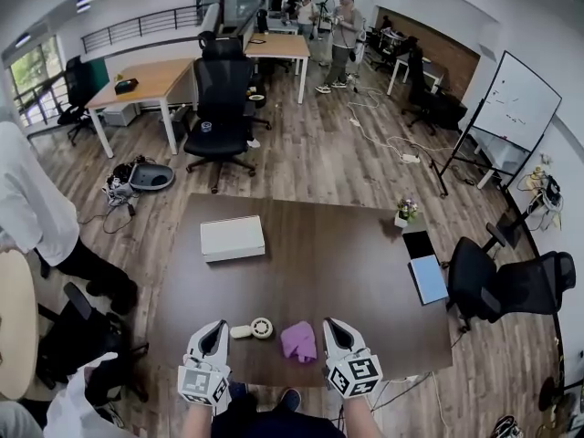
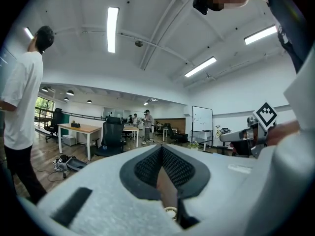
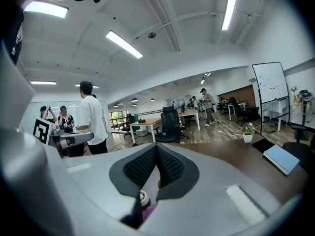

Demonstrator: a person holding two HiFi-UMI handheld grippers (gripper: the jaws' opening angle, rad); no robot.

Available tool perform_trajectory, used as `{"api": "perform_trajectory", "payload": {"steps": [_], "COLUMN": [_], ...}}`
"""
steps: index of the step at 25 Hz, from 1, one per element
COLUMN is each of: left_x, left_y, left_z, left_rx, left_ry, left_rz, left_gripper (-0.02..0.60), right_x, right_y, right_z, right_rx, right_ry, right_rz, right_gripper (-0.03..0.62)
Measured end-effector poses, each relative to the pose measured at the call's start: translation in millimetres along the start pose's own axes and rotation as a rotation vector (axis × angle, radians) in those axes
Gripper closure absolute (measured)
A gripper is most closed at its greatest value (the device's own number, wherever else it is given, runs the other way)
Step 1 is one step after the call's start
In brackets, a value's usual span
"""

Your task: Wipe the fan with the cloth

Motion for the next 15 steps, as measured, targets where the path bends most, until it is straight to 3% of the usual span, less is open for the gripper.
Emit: {"api": "perform_trajectory", "payload": {"steps": [15], "left_x": [-42.2], "left_y": [10.1], "left_z": [19.8], "left_rx": [-0.02], "left_ry": [0.015], "left_rz": [-0.028], "left_gripper": [0.584], "right_x": [-1.2], "right_y": [22.0], "right_z": [34.1], "right_rx": [-0.049], "right_ry": [0.068], "right_rz": [-0.006], "right_gripper": [0.582]}}
Point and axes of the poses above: the fingertips, and each gripper's own axes: z forward along the fingers, x to its right, y out of its underside, the point moved 8 cm from there along -z, backward along the fingers, and after that the axes turned 15 degrees about x, right-handed, at the moved point
